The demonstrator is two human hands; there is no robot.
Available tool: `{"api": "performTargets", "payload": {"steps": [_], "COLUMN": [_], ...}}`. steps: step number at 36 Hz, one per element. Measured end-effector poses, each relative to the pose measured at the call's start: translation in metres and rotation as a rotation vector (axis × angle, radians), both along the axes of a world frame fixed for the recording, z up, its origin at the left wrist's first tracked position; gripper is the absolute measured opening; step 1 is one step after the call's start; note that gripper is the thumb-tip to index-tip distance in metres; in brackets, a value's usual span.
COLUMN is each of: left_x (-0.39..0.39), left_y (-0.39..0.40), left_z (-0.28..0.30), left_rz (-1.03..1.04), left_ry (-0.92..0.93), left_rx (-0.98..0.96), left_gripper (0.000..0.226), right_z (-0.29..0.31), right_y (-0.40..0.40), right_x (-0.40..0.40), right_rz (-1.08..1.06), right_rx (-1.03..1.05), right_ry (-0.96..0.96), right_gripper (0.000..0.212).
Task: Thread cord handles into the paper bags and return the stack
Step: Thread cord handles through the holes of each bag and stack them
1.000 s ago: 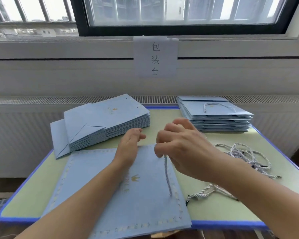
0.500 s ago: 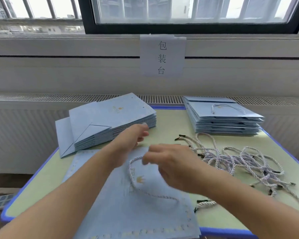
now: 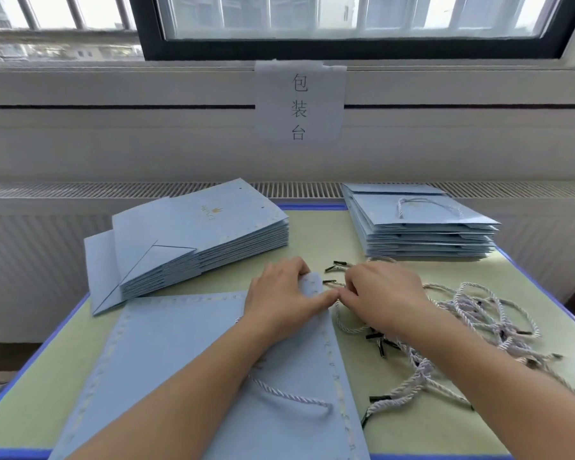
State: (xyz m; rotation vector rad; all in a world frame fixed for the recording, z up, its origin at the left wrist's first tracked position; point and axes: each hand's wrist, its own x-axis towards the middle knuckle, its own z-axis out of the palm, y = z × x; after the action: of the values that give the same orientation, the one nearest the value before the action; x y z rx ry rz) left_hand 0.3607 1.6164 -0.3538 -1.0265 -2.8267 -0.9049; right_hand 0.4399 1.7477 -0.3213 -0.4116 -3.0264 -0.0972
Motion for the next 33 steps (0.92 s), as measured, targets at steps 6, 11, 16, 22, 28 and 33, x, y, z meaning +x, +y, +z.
{"api": "performTargets", "payload": {"steps": [6, 11, 16, 22, 28, 33], "left_x": [-0.001, -0.008, -0.007, -0.012, -0.015, -0.015], "left_y": [0.000, -0.007, -0.010, -0.014, -0.017, -0.021], "left_z": [0.007, 0.006, 0.013, 0.012, 0.014, 0.014], "left_rz": [-0.010, -0.044, -0.088, -0.112, -0.155, -0.184], "left_ry": [-0.240, -0.421, -0.506, -0.654, -0.769, -0.829], "left_rx": [0.094, 0.201, 0.243, 0.351, 0.423, 0.534], "left_gripper": [0.040, 0.042, 0.035, 0.023, 0.024, 0.021], "right_z": [-0.001, 0.002, 0.013, 0.040, 0.043, 0.022], "right_y": [0.002, 0.003, 0.016, 0.024, 0.024, 0.008], "right_x": [-0.010, -0.010, -0.005, 0.002, 0.001, 0.004], "right_rz": [-0.033, 0.007, -0.034, 0.073, 0.073, 0.102], "right_rx": [-0.082, -0.076, -0.578, -1.783, -1.650, -1.427], "right_ry": [-0.019, -0.066, 0.052, 0.211, 0.281, 0.233], "right_gripper": [0.032, 0.017, 0.015, 0.025, 0.031, 0.015]}}
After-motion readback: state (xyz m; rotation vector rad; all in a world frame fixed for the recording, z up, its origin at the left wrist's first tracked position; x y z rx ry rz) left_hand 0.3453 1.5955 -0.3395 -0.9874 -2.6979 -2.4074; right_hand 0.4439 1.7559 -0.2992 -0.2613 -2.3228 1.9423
